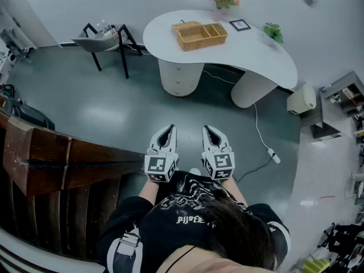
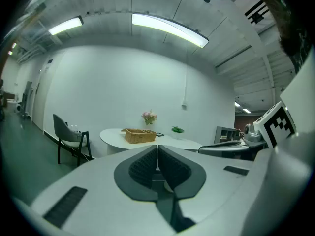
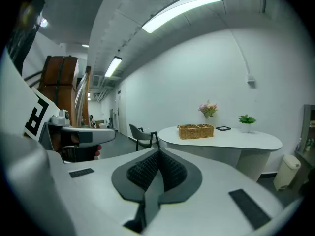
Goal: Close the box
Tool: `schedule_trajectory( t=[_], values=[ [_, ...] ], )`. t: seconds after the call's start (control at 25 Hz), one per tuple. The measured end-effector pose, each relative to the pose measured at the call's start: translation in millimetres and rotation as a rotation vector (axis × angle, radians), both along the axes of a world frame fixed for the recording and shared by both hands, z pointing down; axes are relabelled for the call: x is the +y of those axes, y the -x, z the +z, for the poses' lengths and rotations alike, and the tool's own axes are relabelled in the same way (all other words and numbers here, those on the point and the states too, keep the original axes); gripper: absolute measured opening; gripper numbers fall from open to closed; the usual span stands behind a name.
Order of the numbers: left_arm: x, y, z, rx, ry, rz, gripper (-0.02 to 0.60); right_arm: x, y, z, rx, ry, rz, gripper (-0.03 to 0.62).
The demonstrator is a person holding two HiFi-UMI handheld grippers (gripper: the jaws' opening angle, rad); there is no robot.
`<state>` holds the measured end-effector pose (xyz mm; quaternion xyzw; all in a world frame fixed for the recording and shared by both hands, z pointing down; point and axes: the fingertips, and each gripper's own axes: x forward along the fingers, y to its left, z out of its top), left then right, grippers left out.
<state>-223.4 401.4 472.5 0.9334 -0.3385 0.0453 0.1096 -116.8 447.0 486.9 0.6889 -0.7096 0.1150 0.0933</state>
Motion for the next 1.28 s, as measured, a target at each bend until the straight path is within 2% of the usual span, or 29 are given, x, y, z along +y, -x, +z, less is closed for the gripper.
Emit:
schedule_trajectory(
  t=[0.6, 0.8, 1.04, 1.28],
  values=[
    [-35, 11, 9, 0.012, 0.019, 0.056, 0.026, -26, 2, 5, -0.047, -0.021, 0.089, 0.025],
    [-49, 7, 13, -0.005, 0.018, 0.065, 0.026, -40, -3, -1, -0.104, -0.077, 0.089, 0.025],
    [-73, -7, 23, -0.006, 0.027, 0.037, 0.026, -70, -23, 15, -0.079, -0.044, 0.054, 0.025],
    [-106, -36, 27, -0.017, 0.044, -0.006, 0.026, -119, -42, 23, -0.065, 0.005, -0.068, 0.025]
  ],
)
